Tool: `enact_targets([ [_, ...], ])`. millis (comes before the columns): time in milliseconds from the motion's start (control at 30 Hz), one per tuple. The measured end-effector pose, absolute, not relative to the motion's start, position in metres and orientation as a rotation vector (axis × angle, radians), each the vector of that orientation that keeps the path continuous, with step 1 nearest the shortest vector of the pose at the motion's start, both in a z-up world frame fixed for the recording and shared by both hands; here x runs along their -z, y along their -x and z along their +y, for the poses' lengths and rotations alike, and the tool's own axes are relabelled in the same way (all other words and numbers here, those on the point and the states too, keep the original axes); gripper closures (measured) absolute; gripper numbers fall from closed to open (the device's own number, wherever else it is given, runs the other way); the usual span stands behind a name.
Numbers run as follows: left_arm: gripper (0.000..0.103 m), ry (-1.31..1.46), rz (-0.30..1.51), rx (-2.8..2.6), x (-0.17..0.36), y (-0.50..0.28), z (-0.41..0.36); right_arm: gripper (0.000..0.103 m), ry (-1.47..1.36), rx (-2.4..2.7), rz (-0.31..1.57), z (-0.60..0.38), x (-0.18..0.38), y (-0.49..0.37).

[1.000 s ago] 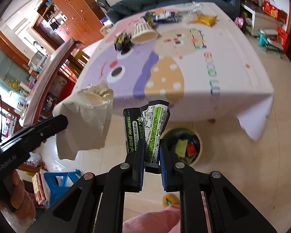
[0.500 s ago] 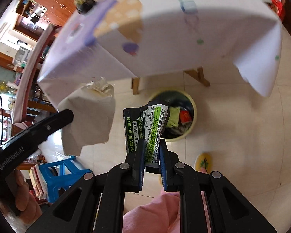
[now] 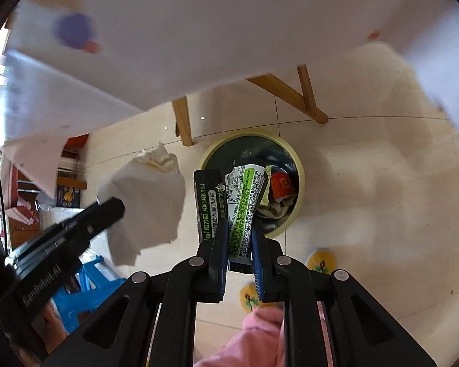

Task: Collect trash
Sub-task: 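Carry the tissue and wrapper over the bin and open both tools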

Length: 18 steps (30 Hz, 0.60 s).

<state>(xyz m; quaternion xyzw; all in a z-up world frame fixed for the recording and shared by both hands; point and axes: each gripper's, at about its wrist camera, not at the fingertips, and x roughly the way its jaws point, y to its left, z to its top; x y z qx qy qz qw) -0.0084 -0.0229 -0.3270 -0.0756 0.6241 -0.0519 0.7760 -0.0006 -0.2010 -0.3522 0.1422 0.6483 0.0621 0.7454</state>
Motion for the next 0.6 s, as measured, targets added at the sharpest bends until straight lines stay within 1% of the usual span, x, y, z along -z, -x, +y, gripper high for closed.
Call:
enact_targets([
  [233,0.087,0.128,1.356,0.121,0.408,-0.013,-0.037,0.089,-0.32,-0.137,1.416,-0.198,0.433,-0.028],
  [367,0.086,0.104,1.371,0.122,0.446,-0.021,-0.043,0.089,-0.336,-0.149,1.411,-0.198,0.476,-0.037],
  [400,0.084,0.099,1.377,0.12,0.455,-0.024,-0.043,0.082,-0.342,-0.145,1.409,-0.199,0.486,-0.039],
  [433,0.078,0.096,1.378,0.117,0.46,-0.026,-0.042,0.071,-0.343,-0.134,1.41,-0.198,0.493,-0.04],
  [467,0.064,0.094,1.377,0.111,0.468,-0.027,-0.041,0.065,-0.358,-0.117,1.406,-0.2,0.503,-0.042],
  [500,0.058,0.09,1.374,0.097,0.473,-0.028,-0.04,0.06,-0.374,-0.106,1.399,-0.201,0.508,-0.042],
  [567,0.039,0.113,1.364,0.086,0.48,-0.029,-0.034,0.057,-0.392,-0.089,1.397,-0.202,0.519,-0.045],
  [600,0.035,0.123,1.362,0.082,0.482,-0.029,-0.03,0.053,-0.395,-0.089,1.401,-0.202,0.524,-0.047],
])
